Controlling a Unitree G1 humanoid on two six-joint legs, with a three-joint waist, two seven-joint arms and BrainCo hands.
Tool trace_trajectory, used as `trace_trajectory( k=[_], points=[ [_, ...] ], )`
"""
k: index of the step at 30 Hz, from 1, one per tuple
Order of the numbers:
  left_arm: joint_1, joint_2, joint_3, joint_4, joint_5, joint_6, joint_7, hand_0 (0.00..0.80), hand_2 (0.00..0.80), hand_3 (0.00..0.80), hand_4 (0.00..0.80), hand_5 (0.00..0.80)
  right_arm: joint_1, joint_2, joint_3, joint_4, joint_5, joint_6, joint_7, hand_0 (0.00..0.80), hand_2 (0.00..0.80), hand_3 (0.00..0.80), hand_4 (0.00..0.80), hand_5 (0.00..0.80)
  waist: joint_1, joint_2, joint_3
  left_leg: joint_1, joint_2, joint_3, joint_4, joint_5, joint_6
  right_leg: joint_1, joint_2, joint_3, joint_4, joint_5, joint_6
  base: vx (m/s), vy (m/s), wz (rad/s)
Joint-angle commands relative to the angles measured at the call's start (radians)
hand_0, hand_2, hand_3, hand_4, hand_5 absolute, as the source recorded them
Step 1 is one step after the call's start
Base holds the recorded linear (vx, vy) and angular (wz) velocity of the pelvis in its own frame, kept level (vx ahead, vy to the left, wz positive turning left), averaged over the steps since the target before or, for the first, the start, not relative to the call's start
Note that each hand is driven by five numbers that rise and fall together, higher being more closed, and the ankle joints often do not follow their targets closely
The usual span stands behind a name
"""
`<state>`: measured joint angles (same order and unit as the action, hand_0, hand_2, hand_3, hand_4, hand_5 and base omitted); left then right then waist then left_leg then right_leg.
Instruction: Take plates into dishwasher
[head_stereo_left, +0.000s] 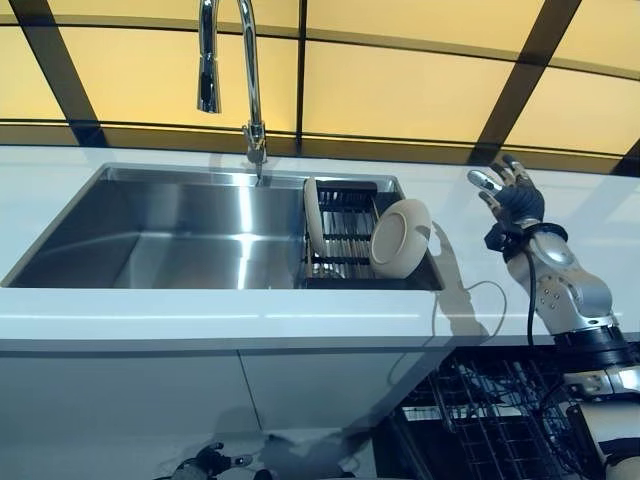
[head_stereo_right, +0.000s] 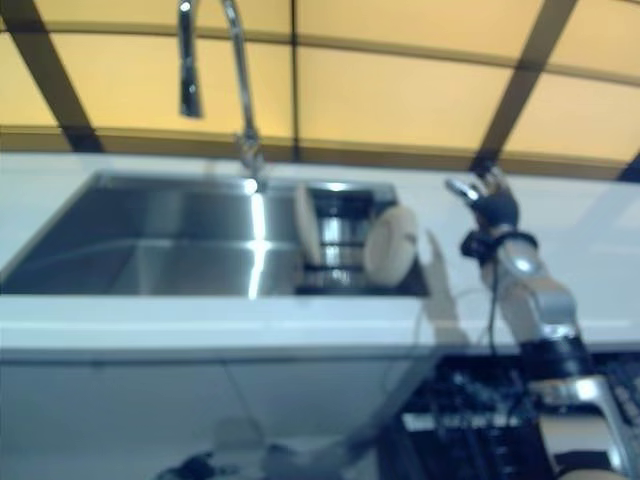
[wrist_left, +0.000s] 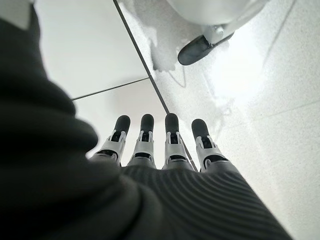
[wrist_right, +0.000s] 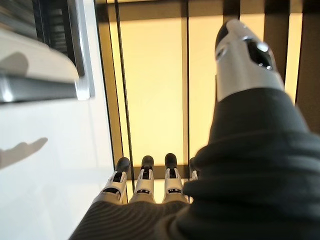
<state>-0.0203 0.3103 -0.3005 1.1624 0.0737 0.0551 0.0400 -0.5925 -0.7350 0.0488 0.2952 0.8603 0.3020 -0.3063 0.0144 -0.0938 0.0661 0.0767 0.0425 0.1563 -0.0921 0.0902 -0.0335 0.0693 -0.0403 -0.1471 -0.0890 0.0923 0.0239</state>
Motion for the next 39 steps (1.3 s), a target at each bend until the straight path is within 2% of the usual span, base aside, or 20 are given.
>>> trace_trajectory(
  k=[1, 7, 15, 19, 32, 39],
  points=[
    [-0.054, 0.028, -0.052, 0.025, 0.008, 0.003, -0.004, 0.0, 0.0, 0.0, 0.0, 0.0, -0.181, -0.107, -0.012, 0.093, 0.014, 0.037, 0.044, 0.0, 0.0, 0.0, 0.0, 0.0, 0.017, -0.021, -0.014, -0.006, -0.025, 0.006, 0.005, -0.082, 0.016, 0.042, -0.058, -0.018, 0.049, -0.045, 0.101, 0.007, 0.025, -0.11],
    [-0.059, 0.043, -0.057, 0.039, 0.022, 0.01, -0.011, 0.0, 0.0, 0.0, 0.0, 0.0, -0.294, -0.171, 0.077, 0.224, -0.015, 0.158, 0.108, 0.0, 0.0, 0.0, 0.0, 0.0, 0.028, -0.035, -0.014, -0.001, -0.024, 0.008, 0.005, -0.086, 0.019, 0.036, -0.064, -0.025, 0.057, -0.038, 0.108, 0.011, 0.013, -0.04],
    [-0.063, 0.053, -0.081, 0.014, 0.027, 0.024, -0.021, 0.0, 0.0, 0.0, 0.0, 0.0, -0.408, -0.199, 0.188, 0.323, -0.007, 0.291, 0.241, 0.0, 0.0, 0.0, 0.0, 0.0, 0.037, -0.043, -0.012, 0.001, -0.029, 0.002, 0.005, -0.089, 0.021, 0.033, -0.067, -0.033, 0.063, -0.037, 0.11, 0.0, 0.0, 0.0],
    [-0.064, 0.056, -0.081, 0.017, 0.034, 0.017, -0.026, 0.0, 0.0, 0.0, 0.0, 0.0, -0.426, -0.177, 0.222, 0.334, 0.019, 0.314, 0.274, 0.0, 0.0, 0.0, 0.0, 0.0, 0.038, -0.043, -0.01, 0.003, -0.029, 0.002, 0.005, -0.089, 0.021, 0.031, -0.069, -0.038, 0.067, -0.038, 0.111, 0.0, 0.0, 0.0],
    [-0.07, 0.056, -0.094, 0.015, 0.02, 0.018, -0.024, 0.0, 0.0, 0.0, 0.0, 0.0, -0.431, -0.084, 0.248, 0.343, 0.056, 0.351, 0.221, 0.0, 0.0, 0.0, 0.0, 0.0, 0.043, -0.036, 0.004, 0.004, -0.032, 0.001, 0.005, -0.089, 0.024, 0.028, -0.069, -0.037, 0.081, -0.049, 0.108, 0.0, 0.0, 0.0],
    [-0.068, 0.057, -0.099, -0.003, 0.019, 0.024, -0.026, 0.0, 0.0, 0.0, 0.0, 0.0, -0.452, -0.067, 0.267, 0.364, 0.056, 0.371, 0.216, 0.0, 0.0, 0.0, 0.0, 0.0, 0.053, -0.033, 0.013, 0.002, -0.032, -0.007, 0.005, -0.088, 0.024, 0.028, -0.069, -0.042, 0.091, -0.057, 0.107, 0.0, 0.0, 0.0]
  ],
)
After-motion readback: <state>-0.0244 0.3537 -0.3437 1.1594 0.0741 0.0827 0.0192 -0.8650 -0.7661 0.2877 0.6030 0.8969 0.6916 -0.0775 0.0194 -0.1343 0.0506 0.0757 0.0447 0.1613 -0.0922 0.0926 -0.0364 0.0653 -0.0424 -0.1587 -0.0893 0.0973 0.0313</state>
